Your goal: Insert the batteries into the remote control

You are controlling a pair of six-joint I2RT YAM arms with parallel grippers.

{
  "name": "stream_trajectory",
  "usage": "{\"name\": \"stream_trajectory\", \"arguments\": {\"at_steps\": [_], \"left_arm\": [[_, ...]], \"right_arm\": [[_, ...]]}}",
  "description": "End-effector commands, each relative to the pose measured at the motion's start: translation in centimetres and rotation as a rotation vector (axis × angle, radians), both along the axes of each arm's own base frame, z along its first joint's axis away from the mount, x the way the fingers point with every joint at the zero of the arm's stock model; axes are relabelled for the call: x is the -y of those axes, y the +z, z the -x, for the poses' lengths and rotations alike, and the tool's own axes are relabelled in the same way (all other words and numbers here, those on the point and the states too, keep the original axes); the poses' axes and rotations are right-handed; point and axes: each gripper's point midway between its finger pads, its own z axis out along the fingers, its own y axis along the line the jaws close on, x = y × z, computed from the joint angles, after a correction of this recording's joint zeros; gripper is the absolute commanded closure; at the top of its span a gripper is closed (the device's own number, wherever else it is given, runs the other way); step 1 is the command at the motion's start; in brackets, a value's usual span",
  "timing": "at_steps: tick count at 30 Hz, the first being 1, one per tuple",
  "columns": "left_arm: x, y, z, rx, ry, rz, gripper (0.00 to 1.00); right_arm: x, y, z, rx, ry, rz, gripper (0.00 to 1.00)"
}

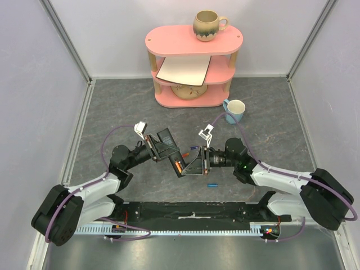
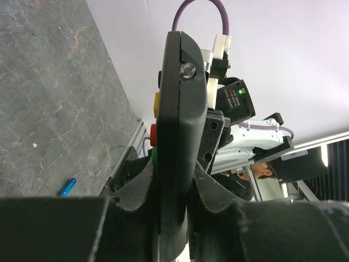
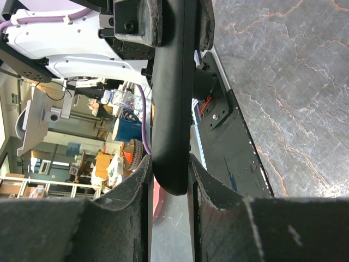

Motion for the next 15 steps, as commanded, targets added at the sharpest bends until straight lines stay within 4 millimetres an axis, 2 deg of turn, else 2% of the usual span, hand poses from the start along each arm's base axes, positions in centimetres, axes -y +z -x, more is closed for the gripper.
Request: {"name": "stream_trajectory", "arguments": {"at_steps": [1, 5, 8, 12, 15], "left_arm": [[1.2, 2.2, 3.9, 0.075, -0.192, 0.016, 0.98], [1.3, 2.0, 3.8, 0.073, -0.190, 0.010, 0.98], [1.3, 1.6, 3.6, 0.064, -0.176, -0.003, 0.98], [1.3, 0.9, 2.7, 0.058, -0.127, -0.048, 0.98], [1.3, 0.4, 1.8, 0.044, -0.085, -0.085, 0.98]], "right_arm": [[-0.2, 0.5, -6.6, 0.024, -0.266, 0.019, 0.89], [-0.5, -0.1, -6.9, 0.001, -0.273, 0.031, 0.87], [-0.6, -0.2, -6.7, 0.000, -0.249, 0.025, 0.79], [-0.7, 0.0, -5.1, 0.037, -0.146, 0.036, 0.66], [-0.8, 0.3, -4.1, 0.089, -0.061, 0.053, 0.59]]}}
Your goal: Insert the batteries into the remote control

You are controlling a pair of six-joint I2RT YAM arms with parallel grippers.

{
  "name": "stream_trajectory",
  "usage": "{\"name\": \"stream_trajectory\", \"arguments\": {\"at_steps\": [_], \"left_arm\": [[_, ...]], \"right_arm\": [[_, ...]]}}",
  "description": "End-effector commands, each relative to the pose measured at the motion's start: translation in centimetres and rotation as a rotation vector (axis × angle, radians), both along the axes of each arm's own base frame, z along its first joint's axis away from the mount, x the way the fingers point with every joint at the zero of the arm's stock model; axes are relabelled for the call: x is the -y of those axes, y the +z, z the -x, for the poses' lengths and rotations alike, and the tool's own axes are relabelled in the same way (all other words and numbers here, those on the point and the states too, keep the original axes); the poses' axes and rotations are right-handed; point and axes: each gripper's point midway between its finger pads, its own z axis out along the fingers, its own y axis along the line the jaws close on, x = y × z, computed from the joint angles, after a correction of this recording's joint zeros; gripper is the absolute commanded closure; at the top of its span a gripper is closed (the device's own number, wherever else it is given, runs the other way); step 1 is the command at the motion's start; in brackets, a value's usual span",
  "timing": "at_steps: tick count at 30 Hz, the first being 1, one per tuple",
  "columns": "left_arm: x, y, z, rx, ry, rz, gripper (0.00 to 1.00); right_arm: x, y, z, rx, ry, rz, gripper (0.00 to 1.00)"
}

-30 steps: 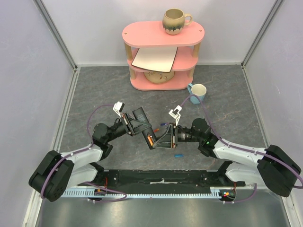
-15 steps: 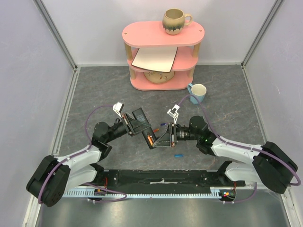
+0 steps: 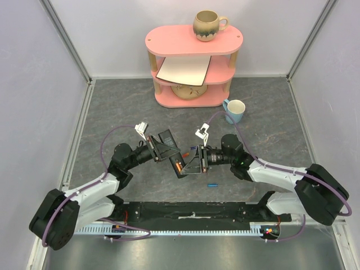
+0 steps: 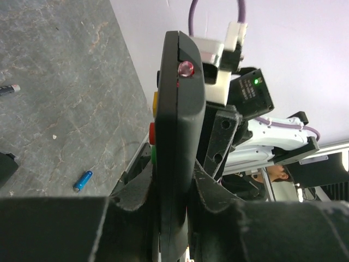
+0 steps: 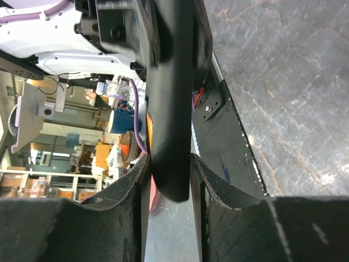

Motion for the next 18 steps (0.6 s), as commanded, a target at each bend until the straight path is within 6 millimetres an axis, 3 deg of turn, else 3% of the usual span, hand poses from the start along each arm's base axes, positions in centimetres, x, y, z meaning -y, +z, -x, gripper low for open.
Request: {"name": "stream_trajectory", "arguments": {"at_steps": [1, 9, 18], "left_arm": [[1.3, 1.8, 2.1, 0.050, -0.106, -0.018, 0.98], [1.1, 0.3, 0.6, -0.021, -0.033, -0.047, 0.98], [1.1, 0.6, 0.6, -0.007, -0.034, -0.047, 0.98]], "right_arm": [[-0.4, 1.4, -3.0, 0.135, -0.048, 0.017, 0.58], [0.4, 2.2, -1.9, 0.271, 0.063, 0.092, 0.49], [0.8, 1.4, -1.6, 0.249, 0.061, 0.114, 0.51]]}}
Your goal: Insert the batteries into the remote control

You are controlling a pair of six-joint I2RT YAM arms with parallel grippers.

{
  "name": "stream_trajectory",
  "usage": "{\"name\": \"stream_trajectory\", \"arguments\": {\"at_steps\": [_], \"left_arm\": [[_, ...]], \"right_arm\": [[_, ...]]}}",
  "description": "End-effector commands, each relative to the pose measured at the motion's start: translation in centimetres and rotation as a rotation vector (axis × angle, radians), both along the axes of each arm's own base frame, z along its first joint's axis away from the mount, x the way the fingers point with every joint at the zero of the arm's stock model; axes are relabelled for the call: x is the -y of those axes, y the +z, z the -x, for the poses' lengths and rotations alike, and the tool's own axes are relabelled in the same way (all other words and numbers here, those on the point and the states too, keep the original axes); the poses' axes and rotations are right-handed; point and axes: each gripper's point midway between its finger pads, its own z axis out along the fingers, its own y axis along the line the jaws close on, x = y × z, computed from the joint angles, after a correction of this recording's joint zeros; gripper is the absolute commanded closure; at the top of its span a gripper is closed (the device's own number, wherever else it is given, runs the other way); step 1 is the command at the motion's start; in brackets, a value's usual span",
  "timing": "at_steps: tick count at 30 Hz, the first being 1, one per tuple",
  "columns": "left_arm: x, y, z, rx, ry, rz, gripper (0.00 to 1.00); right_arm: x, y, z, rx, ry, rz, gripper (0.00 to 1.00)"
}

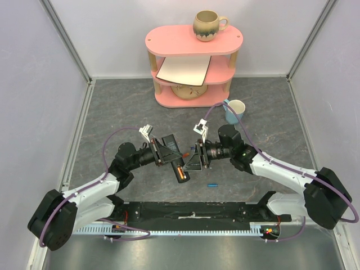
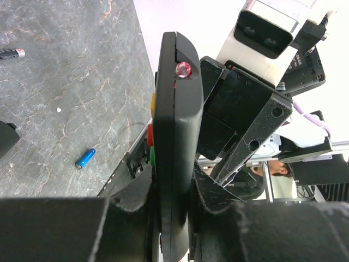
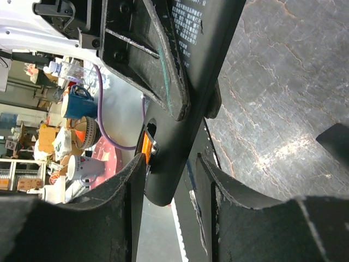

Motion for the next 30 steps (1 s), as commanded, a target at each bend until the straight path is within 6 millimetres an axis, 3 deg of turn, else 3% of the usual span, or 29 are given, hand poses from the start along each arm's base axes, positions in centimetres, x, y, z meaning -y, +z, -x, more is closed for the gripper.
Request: {"name": "stream_trajectory", "arguments": {"at_steps": [1, 9, 13, 21, 30], "left_arm": [[0.2, 2.3, -0.6, 0.079, 0.010, 0.027, 0.98], [0.3, 2.5, -0.6, 0.085, 0.007, 0.033, 0.98], [0.3, 2.8, -0.8, 0.092, 0.015, 0.041, 0.98], [0.5, 3.9, -1.2, 0.112, 0.024, 0.077, 0.98], [0.3, 3.6, -0.9, 0.113, 0.024, 0.078, 0.98]], "right_arm": [[0.1, 0.7, 0.1, 0.033, 0.014, -0.010, 0.51], [-0.7, 2.1, 0.9, -0.019, 0.031, -0.118, 0.47], [-1.4, 1.2, 1.4, -0.055, 0.041, -0.106, 0.45], [-1.9, 0.8, 0.9, -0.087, -0.024, -0.124, 0.58], [-2.1, 1.5, 0.3, -0.110, -0.078, -0.199, 0.61]]}}
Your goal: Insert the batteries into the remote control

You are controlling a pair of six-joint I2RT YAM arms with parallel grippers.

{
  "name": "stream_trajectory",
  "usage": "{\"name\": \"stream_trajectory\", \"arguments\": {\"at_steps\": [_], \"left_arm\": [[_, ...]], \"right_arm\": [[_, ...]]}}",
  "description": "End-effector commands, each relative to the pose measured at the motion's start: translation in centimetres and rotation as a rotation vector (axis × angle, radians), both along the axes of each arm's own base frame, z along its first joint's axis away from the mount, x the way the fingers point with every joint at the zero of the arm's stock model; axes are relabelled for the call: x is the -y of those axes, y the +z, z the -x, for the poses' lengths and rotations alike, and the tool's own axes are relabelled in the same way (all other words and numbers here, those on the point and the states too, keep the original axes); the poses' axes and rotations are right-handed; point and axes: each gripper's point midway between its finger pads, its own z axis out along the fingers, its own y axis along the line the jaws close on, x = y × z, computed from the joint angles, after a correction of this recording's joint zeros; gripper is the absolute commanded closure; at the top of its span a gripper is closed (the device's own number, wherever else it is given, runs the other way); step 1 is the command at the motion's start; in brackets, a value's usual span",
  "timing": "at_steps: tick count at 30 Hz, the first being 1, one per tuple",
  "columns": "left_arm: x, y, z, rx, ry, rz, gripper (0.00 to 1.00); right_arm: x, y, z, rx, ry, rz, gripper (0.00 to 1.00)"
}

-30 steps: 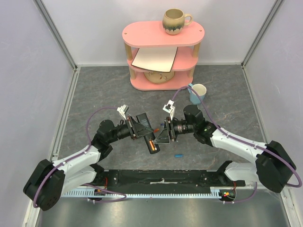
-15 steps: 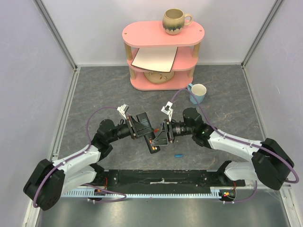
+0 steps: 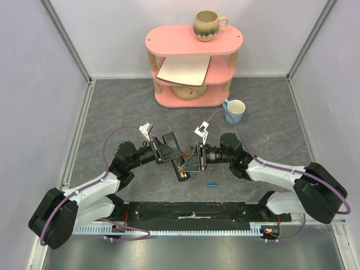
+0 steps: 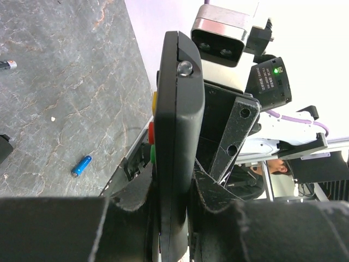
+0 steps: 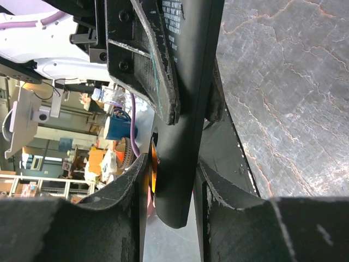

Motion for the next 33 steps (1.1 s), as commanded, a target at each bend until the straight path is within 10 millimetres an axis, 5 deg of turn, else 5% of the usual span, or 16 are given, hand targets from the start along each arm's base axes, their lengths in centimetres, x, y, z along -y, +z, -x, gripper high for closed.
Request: {"name": "stream_trajectory", "arguments": {"at_steps": [1, 14, 33], "left_arm": [[0.0, 2.9, -0.4, 0.088, 0.020, 0.063, 0.98], [0.0, 3.4, -0.6, 0.100, 0.025, 0.043, 0.98], [-0.2, 4.0, -0.5, 0.124, 0.037, 0.026, 0.98]], "right_arm": [[-0.6, 1.4, -0.8, 0.038, -0.038, -0.064, 0.62], [0.2, -2.1, -3.2, 0.098, -0.124, 0.193, 1.00], [4.5, -7.4, -6.5, 0.100, -0.332, 0.598, 1.00]]}}
